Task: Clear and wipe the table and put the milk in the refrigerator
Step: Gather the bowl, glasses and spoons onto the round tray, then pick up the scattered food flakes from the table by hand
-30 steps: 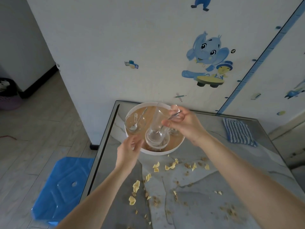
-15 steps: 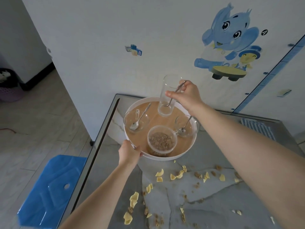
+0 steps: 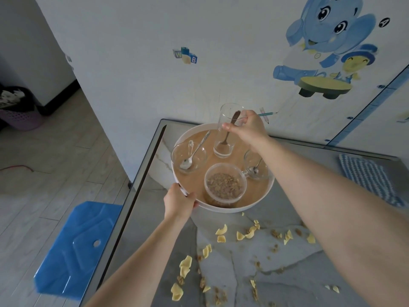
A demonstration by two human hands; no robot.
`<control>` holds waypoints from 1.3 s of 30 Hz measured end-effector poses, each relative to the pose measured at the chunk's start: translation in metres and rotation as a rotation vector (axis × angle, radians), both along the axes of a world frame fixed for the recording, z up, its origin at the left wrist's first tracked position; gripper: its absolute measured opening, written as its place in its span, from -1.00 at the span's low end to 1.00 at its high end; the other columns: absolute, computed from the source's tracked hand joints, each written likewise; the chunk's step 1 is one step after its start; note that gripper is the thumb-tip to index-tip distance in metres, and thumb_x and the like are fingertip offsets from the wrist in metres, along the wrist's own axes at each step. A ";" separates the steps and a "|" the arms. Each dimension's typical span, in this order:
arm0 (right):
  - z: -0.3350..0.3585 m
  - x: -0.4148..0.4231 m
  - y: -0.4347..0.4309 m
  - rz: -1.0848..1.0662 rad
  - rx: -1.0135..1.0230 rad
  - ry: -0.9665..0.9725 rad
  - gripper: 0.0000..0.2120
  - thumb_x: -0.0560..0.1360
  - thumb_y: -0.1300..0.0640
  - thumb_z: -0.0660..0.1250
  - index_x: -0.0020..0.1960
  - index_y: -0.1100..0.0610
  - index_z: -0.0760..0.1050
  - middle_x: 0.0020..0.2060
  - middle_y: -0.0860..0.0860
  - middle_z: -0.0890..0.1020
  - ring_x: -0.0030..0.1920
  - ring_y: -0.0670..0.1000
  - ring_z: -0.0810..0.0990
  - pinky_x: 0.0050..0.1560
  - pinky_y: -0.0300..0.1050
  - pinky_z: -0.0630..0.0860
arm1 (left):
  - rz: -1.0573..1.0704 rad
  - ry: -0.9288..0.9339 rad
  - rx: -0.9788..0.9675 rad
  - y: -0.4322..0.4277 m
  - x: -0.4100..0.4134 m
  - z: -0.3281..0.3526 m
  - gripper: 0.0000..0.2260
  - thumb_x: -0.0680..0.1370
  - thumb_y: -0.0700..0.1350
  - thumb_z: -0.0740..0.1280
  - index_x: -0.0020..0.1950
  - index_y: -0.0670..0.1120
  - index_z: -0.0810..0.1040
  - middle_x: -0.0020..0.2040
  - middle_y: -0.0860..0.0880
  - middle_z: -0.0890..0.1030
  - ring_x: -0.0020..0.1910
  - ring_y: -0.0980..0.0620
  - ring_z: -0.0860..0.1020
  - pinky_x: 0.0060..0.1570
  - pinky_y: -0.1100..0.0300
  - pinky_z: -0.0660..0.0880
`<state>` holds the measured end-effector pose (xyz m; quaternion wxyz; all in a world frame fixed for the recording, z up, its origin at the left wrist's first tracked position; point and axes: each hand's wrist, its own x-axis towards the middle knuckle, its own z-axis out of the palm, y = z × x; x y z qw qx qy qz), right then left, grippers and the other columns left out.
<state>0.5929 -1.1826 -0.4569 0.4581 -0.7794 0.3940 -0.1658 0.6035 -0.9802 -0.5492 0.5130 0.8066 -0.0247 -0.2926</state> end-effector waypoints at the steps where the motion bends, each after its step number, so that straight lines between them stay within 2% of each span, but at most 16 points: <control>1: 0.000 0.000 -0.001 0.001 0.005 0.009 -0.31 0.35 0.03 0.47 0.36 0.21 0.24 0.27 0.13 0.43 0.28 0.08 0.42 0.16 -0.13 0.34 | 0.003 0.001 -0.004 0.000 0.000 0.000 -0.78 0.51 -0.27 0.28 0.14 -0.19 0.40 0.05 -0.25 0.56 -0.32 0.03 0.58 -0.55 0.44 0.46; 5: 0.005 0.000 0.000 0.035 0.028 0.059 -0.26 0.37 0.05 0.46 0.41 0.18 0.15 0.35 0.12 0.36 0.35 0.07 0.36 0.25 -0.10 0.32 | 0.019 0.003 -0.014 -0.001 -0.002 0.002 -0.85 0.51 -0.28 0.27 0.03 -0.13 0.38 0.06 -0.26 0.55 -0.29 0.00 0.58 -0.56 0.42 0.46; 9: 0.011 -0.009 -0.001 0.054 0.045 0.151 -0.21 0.40 0.03 0.42 0.45 0.19 0.07 0.39 0.12 0.30 0.37 0.09 0.33 0.15 -0.15 0.31 | 0.011 -0.009 0.038 -0.002 -0.002 0.007 -0.88 0.51 -0.27 0.26 -0.01 -0.14 0.35 0.05 -0.24 0.56 -0.36 0.02 0.57 -0.43 0.30 0.52; 10: 0.013 -0.014 -0.002 0.031 0.043 0.145 -0.22 0.42 0.03 0.40 0.47 0.18 0.05 0.41 0.12 0.28 0.38 0.09 0.31 0.18 -0.16 0.30 | 0.011 -0.007 0.051 -0.001 -0.004 0.010 -0.88 0.52 -0.26 0.25 0.00 -0.15 0.35 0.06 -0.24 0.56 -0.35 0.02 0.57 -0.41 0.29 0.52; 13: 0.017 -0.031 -0.003 0.006 0.040 0.128 -0.32 0.47 0.07 0.30 0.47 0.19 0.07 0.40 0.11 0.31 0.38 0.07 0.32 0.28 -0.16 0.27 | 0.010 -0.016 0.070 0.001 -0.010 0.016 -0.78 0.55 -0.22 0.23 0.18 -0.21 0.37 0.10 -0.22 0.52 -0.23 -0.05 0.59 -0.37 0.24 0.52; 16: 0.025 -0.051 -0.002 0.020 0.024 0.142 -0.42 0.49 0.09 0.27 0.44 0.22 0.17 0.35 0.11 0.37 0.32 0.09 0.38 0.36 -0.07 0.31 | -0.036 -0.089 0.095 0.009 -0.018 0.023 -0.64 0.59 -0.12 0.18 0.36 -0.20 0.29 0.14 -0.18 0.53 -0.04 -0.10 0.60 -0.08 0.03 0.58; 18: 0.031 -0.068 0.000 0.010 0.002 0.140 -0.50 0.49 0.12 0.25 0.39 0.22 0.26 0.31 0.12 0.43 0.28 0.09 0.44 0.35 0.03 0.37 | -0.057 -0.145 0.087 0.018 -0.026 0.033 -0.63 0.60 -0.10 0.15 0.38 -0.19 0.28 0.10 -0.13 0.53 0.00 -0.08 0.60 0.02 0.00 0.55; 21: 0.034 -0.096 0.009 -0.010 -0.006 0.100 -0.69 0.47 0.14 0.25 0.20 0.15 0.47 0.16 0.13 0.56 0.17 0.10 0.54 0.27 0.09 0.45 | -0.027 -0.177 0.057 0.037 -0.035 0.046 -0.72 0.60 -0.08 0.13 0.25 -0.18 0.41 -0.04 -0.09 0.57 -0.16 0.04 0.58 0.06 -0.02 0.54; 23: 0.036 -0.116 0.020 0.001 -0.036 0.083 -0.90 0.47 0.14 0.24 -0.12 0.03 0.54 -0.12 0.06 0.63 0.02 0.08 0.59 0.18 0.11 0.52 | 0.015 -0.144 0.003 0.049 -0.041 0.053 -0.83 0.61 -0.10 0.12 0.00 -0.11 0.48 -0.11 -0.06 0.58 -0.23 0.10 0.56 0.00 0.02 0.56; 25: 0.037 -0.135 0.039 0.039 -0.075 0.077 -0.81 0.49 0.15 0.23 -0.27 0.00 0.50 -0.29 -0.01 0.59 -0.13 0.05 0.58 0.11 0.11 0.55 | 0.085 -0.085 -0.052 0.065 -0.049 0.061 -0.81 0.61 -0.13 0.12 -0.17 -0.06 0.45 -0.20 -0.04 0.56 -0.24 0.10 0.56 -0.06 0.06 0.56; 29: 0.017 -0.169 0.086 0.125 -0.102 0.120 -0.85 0.53 0.13 0.23 -0.15 0.10 0.55 -0.22 0.02 0.64 -0.10 0.06 0.62 0.04 0.01 0.57 | 0.272 0.102 -0.168 0.096 -0.066 0.064 -0.83 0.61 -0.18 0.13 -0.07 -0.14 0.49 -0.18 -0.06 0.57 -0.20 0.05 0.58 -0.16 0.19 0.55; 32: -0.011 -0.172 0.125 0.257 -0.125 0.243 -0.84 0.53 0.14 0.22 -0.04 0.15 0.56 -0.10 0.07 0.65 -0.08 0.02 0.57 -0.09 -0.19 0.44 | 0.364 0.219 -0.232 0.117 -0.078 0.063 -0.81 0.61 -0.16 0.12 -0.04 -0.17 0.50 -0.14 -0.09 0.59 -0.13 -0.01 0.59 -0.07 0.14 0.55; 33: -0.021 -0.168 0.138 0.314 -0.126 0.284 -0.82 0.54 0.15 0.21 0.03 0.18 0.55 -0.03 0.09 0.64 -0.02 0.03 0.56 -0.07 -0.19 0.41 | 0.382 0.234 -0.243 0.123 -0.080 0.062 -0.80 0.62 -0.15 0.12 -0.05 -0.19 0.50 -0.14 -0.10 0.59 -0.12 -0.02 0.60 -0.06 0.13 0.55; 36: -0.053 -0.153 0.170 0.504 -0.138 0.462 -0.68 0.56 0.14 0.15 0.26 0.25 0.41 0.22 0.17 0.50 0.26 0.15 0.44 0.22 -0.07 0.34 | 0.389 0.234 -0.239 0.137 -0.087 0.059 -0.79 0.61 -0.14 0.15 -0.16 -0.13 0.50 -0.17 -0.10 0.60 -0.14 -0.01 0.60 -0.09 0.16 0.56; 39: -0.076 -0.142 0.193 0.568 -0.162 0.603 -0.60 0.57 0.04 0.08 0.32 0.23 0.29 0.31 0.20 0.38 0.38 0.17 0.27 0.35 -0.01 0.21 | 0.393 0.251 -0.265 0.147 -0.089 0.054 -0.78 0.61 -0.13 0.15 -0.16 -0.13 0.51 -0.16 -0.11 0.60 -0.12 -0.03 0.59 -0.09 0.18 0.55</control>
